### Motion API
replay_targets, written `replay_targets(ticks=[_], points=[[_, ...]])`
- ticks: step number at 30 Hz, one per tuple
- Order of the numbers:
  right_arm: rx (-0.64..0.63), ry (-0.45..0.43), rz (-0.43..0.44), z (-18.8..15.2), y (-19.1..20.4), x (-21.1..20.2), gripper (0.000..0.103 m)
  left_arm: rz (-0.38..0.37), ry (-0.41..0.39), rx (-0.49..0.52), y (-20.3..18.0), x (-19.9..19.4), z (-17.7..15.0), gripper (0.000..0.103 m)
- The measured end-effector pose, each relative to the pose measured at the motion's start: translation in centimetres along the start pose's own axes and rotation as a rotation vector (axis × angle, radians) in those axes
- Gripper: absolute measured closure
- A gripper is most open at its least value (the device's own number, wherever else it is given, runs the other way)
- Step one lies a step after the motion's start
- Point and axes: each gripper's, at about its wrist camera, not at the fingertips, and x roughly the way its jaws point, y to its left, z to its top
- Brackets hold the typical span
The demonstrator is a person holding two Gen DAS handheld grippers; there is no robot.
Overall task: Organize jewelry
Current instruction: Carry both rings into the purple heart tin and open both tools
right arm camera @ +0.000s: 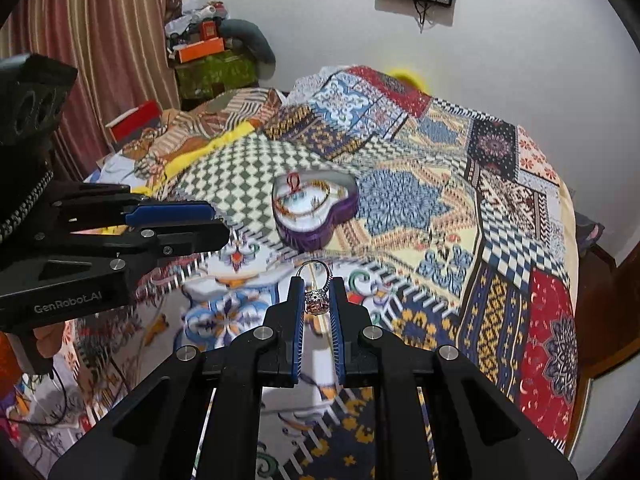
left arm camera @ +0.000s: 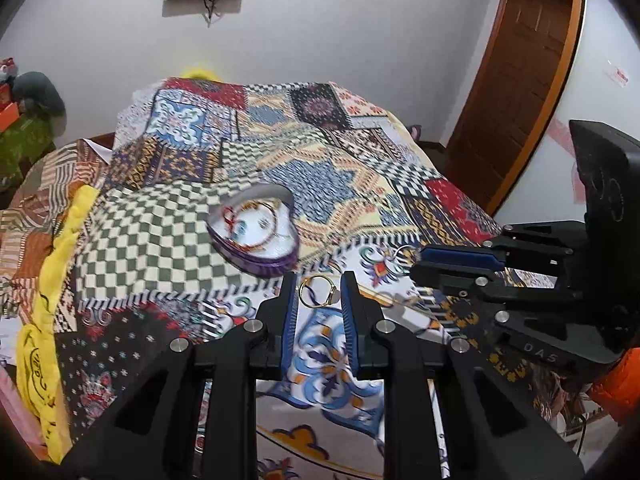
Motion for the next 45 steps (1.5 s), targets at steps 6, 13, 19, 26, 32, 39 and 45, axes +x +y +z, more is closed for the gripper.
replay_targets(ticks=[6, 13, 19, 26, 32, 39, 45], points=[[0.018, -0.04, 0.012, 1.9, -0.1, 0.3, 0.092, 0.031, -0.042, -0.01, 1.7, -0.7, 1.3, 0.083], [0.051, -0.075, 0.026, 3.8, -0.6, 1.3, 0.092, 0.059, -0.069, -0.034, 3.8, -0.3, 2.6, 0.083], [0.064, -0.075, 0.033, 5.0, -1.2, 3.0, 0.092, 0.062, -0.07, -0.057, 5.5, 1.1, 3.6, 0.083], [0.045, -0.041, 0.041, 6.1, -1.6, 5.4, 0.092, 0.059, -0.054, -0.06, 6.5, 3.4, 4.5, 0.083], [0.017, -0.01, 0.033, 6.9, -2.1, 7.3, 0.092, 0.063, -0.029, -0.049, 6.7, 5.5, 5.1, 0.083], [0.018, 0.041, 0.069, 7.5, -2.9, 9.5, 0.092, 0.062, 0.008, -0.048, 7.4, 7.8, 5.3, 0.083], [0.055, 0.08, 0.103, 7.5, -3.6, 11.1, 0.092, 0.058, 0.051, -0.04, 7.7, 9.7, 5.1, 0.083]])
